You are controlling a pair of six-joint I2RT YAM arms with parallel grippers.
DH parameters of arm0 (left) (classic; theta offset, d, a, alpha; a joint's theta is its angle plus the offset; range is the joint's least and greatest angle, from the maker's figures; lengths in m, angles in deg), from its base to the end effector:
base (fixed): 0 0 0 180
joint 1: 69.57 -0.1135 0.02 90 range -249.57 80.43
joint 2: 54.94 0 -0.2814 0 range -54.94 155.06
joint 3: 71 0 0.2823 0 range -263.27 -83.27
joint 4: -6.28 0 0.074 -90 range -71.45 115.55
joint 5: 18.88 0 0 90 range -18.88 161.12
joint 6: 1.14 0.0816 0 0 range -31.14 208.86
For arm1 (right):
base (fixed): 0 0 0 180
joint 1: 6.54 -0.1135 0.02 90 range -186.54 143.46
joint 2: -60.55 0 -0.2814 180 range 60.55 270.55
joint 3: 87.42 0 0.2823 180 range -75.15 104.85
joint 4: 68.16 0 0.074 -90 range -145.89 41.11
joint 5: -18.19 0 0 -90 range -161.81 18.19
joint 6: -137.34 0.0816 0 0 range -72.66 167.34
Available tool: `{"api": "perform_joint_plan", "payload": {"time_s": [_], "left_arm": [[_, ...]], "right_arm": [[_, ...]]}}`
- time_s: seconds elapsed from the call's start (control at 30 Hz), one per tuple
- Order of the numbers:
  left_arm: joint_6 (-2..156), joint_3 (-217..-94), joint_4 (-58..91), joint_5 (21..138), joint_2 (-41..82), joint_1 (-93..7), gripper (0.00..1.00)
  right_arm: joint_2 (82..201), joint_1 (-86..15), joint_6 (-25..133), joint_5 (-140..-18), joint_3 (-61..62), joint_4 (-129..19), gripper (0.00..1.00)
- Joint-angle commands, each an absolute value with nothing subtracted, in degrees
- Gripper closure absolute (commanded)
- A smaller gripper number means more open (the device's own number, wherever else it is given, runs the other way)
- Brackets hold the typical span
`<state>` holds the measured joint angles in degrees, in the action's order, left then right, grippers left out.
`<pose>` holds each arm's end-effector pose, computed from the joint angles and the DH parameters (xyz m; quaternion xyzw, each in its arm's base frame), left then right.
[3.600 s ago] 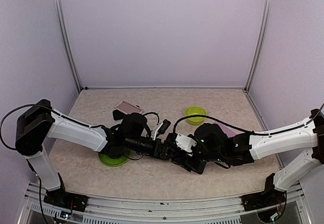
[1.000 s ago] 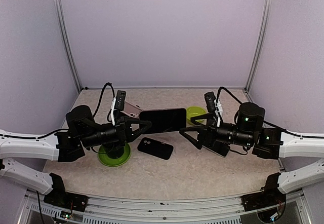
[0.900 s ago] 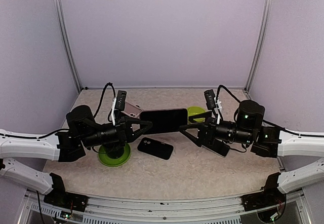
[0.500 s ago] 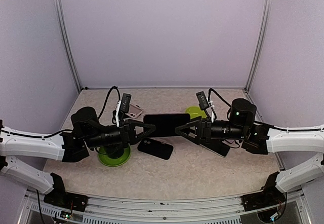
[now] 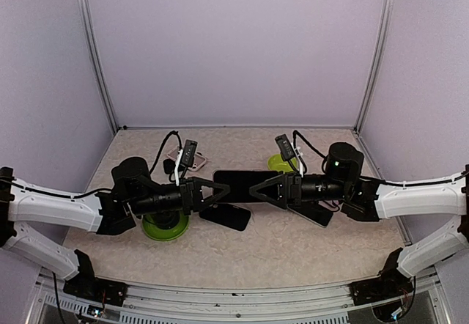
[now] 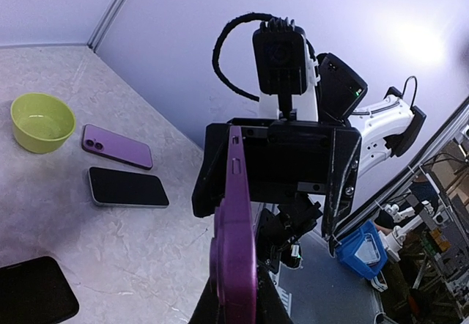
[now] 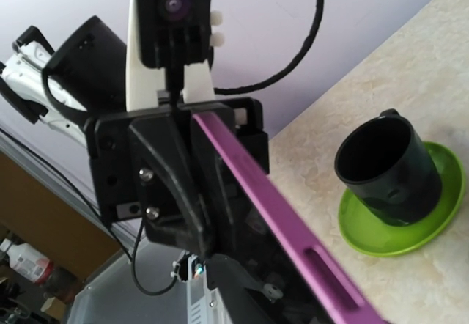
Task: Put the phone into the phone case
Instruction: Pass from the left arm to the right
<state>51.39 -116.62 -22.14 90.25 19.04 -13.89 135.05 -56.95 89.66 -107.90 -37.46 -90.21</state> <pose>0.1707 -0.2974 0.2500 0.2264 0.6695 -0.5874 0.3943 0.1805 0.2937 0.2613 -0.2621 0.6700 0.6303 0.2918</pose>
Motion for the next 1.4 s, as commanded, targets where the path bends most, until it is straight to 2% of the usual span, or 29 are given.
{"api": "perform_joint_plan", "payload": {"time_s": [0.0, 0.2, 0.4, 0.5, 0.6, 0.73, 0.93, 1.1, 1.23, 1.3, 1.37], "left_arm": [[50.11, -116.06, -26.37, 89.49, 19.93, -15.09, 1.00], [49.67, -115.66, -25.73, 89.15, 20.16, -15.74, 1.00], [49.28, -115.70, -24.49, 89.81, 21.11, -16.69, 1.00], [48.77, -115.86, -24.35, 90.48, 22.00, -17.13, 1.00], [47.98, -116.10, -24.33, 91.70, 22.93, -17.82, 0.92], [47.47, -116.15, -24.37, 93.02, 24.14, -19.03, 0.80], [48.58, -115.67, -20.66, 90.83, 23.11, -20.99, 0.48], [50.60, -115.96, -16.11, 86.32, 22.88, -21.32, 0.30], [50.87, -116.24, -14.11, 82.66, 23.52, -21.32, 0.07], [50.96, -116.95, -12.80, 81.24, 24.31, -21.33, 0.02], [51.09, -118.07, -10.88, 79.13, 25.58, -21.32, 0.01]], "right_arm": [[136.19, -56.46, 90.85, -111.85, -36.62, -95.01, 0.26], [136.25, -56.09, 90.60, -112.93, -37.16, -95.91, 0.45], [135.46, -55.23, 90.60, -113.17, -38.67, -97.54, 0.79], [135.48, -55.23, 90.71, -114.19, -38.81, -98.61, 0.90], [135.69, -55.23, 91.14, -115.70, -38.94, -100.16, 1.00], [135.04, -55.23, 90.67, -116.00, -39.03, -100.08, 1.00], [130.72, -55.14, 85.82, -108.88, -39.03, -90.74, 1.00], [127.17, -54.58, 83.49, -99.58, -39.61, -81.55, 1.00], [126.86, -54.22, 83.50, -95.37, -39.65, -77.70, 1.00], [127.26, -54.25, 83.69, -93.00, -39.64, -75.81, 1.00], [127.70, -54.18, 83.94, -90.91, -39.69, -74.48, 1.00]]}}
